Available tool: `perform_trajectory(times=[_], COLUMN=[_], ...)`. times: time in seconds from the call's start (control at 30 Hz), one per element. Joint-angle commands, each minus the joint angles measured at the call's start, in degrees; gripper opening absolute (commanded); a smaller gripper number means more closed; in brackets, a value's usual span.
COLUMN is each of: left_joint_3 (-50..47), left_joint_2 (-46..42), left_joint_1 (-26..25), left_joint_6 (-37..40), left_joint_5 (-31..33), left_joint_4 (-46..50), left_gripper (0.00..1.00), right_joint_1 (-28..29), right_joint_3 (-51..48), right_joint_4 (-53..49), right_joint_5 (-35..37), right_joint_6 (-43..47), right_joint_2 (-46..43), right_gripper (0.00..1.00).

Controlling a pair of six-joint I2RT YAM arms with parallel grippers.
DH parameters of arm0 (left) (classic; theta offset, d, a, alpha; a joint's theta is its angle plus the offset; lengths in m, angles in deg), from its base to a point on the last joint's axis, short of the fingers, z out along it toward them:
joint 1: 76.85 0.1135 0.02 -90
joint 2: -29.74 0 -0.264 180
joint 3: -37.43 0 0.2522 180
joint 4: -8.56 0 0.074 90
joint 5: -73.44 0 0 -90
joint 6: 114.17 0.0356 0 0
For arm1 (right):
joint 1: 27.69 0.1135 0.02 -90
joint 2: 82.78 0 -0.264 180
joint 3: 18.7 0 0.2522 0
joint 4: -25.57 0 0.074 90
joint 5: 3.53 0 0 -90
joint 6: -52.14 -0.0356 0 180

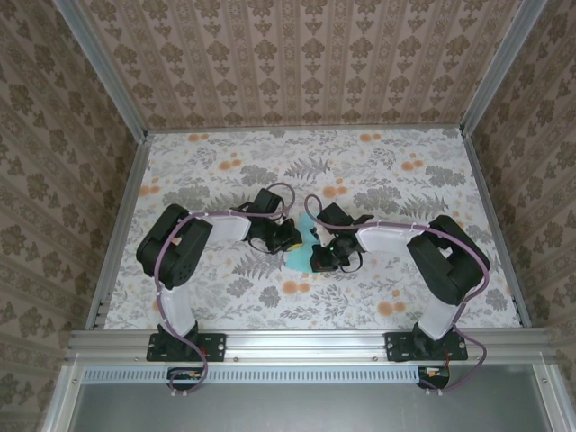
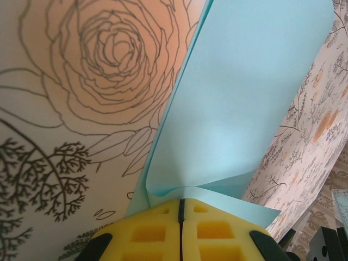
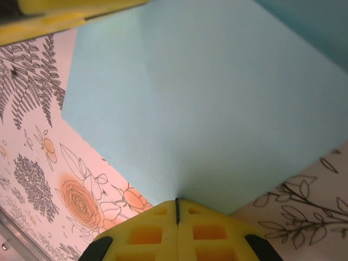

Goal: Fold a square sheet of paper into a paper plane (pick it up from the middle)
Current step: Fold the triangle a second time at the center of the table.

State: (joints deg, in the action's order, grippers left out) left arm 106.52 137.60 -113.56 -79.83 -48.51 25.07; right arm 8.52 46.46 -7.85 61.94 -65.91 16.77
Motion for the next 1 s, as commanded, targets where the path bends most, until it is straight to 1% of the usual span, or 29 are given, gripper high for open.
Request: perform_trajectory(times=[0.0, 0.07, 0.1, 0.17, 0.23, 0.33, 0.47, 0.6, 0.73, 0.83, 0.97], left_joint_3=[-1.63, -1.95, -2.55, -4.26, -5.78, -7.25, -8.24, -9.01, -8.51, -8.91, -8.67], left_joint_2=[3.60, 2.09, 0.74, -2.59, -6.20, -9.47, -10.21, -8.70, -7.26, -6.30, -5.33], left_joint_1=[0.43, 0.41, 0.26, -0.32, -1.42, -3.26, -5.42, -6.94, -7.50, -7.59, -7.63], left_joint_6=[2.00, 2.63, 2.59, 1.56, 0.56, -0.60, -2.06, -3.40, -3.73, -4.68, -4.99], left_joint_5=[6.01, 4.26, 2.60, 1.30, 1.12, 2.00, 4.16, 5.10, 6.58, 5.72, 5.41], left_joint_4=[7.90, 4.86, 1.74, -4.93, -10.05, -13.84, -13.98, -13.87, -10.48, -11.97, -11.43], left_gripper=[0.07, 0.07, 0.07, 0.08, 0.08, 0.08, 0.08, 0.07, 0.06, 0.05, 0.05], right_joint_1=[-0.77, -0.99, -0.96, -1.05, -1.13, -1.22, -1.40, -1.51, -1.60, -1.66, -1.75], right_joint_3=[-3.31, -3.58, -3.58, -3.58, -3.41, -3.32, -3.12, -2.94, -2.82, -2.63, -2.53], right_joint_4=[-6.02, -4.80, -4.25, -3.56, -3.28, -3.24, -3.71, -3.89, -3.99, -3.98, -3.98], right_joint_5=[-0.37, -0.93, -1.12, -1.38, -1.35, -1.48, -1.41, -1.35, -1.37, -1.43, -1.40], right_joint_6=[-2.10, -3.20, -3.68, -4.71, -5.33, -5.42, -5.06, -5.09, -5.08, -5.17, -5.26], right_joint_2=[0.21, 0.89, 1.29, 1.91, 2.47, 2.91, 3.22, 3.37, 3.19, 3.25, 3.22], right_gripper=[0.05, 0.04, 0.03, 0.03, 0.02, 0.03, 0.03, 0.03, 0.03, 0.03, 0.03])
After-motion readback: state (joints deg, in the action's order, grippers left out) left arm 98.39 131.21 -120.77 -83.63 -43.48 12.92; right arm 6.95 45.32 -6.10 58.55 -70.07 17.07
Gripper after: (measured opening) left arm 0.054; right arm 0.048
